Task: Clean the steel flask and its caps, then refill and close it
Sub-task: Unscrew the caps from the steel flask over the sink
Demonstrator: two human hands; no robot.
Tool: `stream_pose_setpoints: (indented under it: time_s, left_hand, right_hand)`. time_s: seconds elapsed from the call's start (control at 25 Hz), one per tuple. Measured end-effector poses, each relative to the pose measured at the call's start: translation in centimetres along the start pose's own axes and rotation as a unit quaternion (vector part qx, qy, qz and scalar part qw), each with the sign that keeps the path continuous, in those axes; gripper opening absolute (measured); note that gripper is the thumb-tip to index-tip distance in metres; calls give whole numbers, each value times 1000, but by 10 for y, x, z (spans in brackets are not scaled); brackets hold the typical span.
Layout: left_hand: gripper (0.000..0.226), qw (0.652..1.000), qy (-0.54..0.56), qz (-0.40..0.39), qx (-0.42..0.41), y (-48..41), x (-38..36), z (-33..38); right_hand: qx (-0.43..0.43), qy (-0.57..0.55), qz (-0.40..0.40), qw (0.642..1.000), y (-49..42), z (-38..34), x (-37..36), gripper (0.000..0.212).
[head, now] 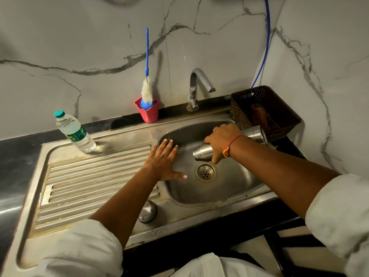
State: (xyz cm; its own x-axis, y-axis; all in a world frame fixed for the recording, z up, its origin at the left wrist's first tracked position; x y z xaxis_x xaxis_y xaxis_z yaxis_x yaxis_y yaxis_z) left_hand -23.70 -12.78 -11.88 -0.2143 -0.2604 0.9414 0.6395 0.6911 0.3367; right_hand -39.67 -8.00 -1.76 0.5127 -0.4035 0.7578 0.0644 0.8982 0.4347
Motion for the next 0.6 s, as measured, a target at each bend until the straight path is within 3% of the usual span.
stream_pose_setpoints:
  time_s: [0.2,0.6]
  left_hand:
    - [124,1000,-13,12,2,5,5,8]
    - [124,996,28,13,88,18,9,18]
  right_hand:
    - [9,34,0,999,2,1,4,68]
    - [52,35,34,997,4,9,-1,66]
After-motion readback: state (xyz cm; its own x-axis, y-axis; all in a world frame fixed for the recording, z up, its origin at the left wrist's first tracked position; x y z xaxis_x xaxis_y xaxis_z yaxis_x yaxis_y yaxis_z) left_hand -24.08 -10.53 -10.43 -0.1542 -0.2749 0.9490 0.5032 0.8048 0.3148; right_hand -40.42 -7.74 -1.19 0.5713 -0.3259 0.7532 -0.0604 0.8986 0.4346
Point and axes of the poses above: each hand's wrist, its own y-axis away from the middle knuckle, its own x-axis out of the back of the hand, z = x × y, the point moved 10 cm from there along -y, towards the middle knuckle, and after that the axes turned 6 degrees about y, right-handed, at the moved point
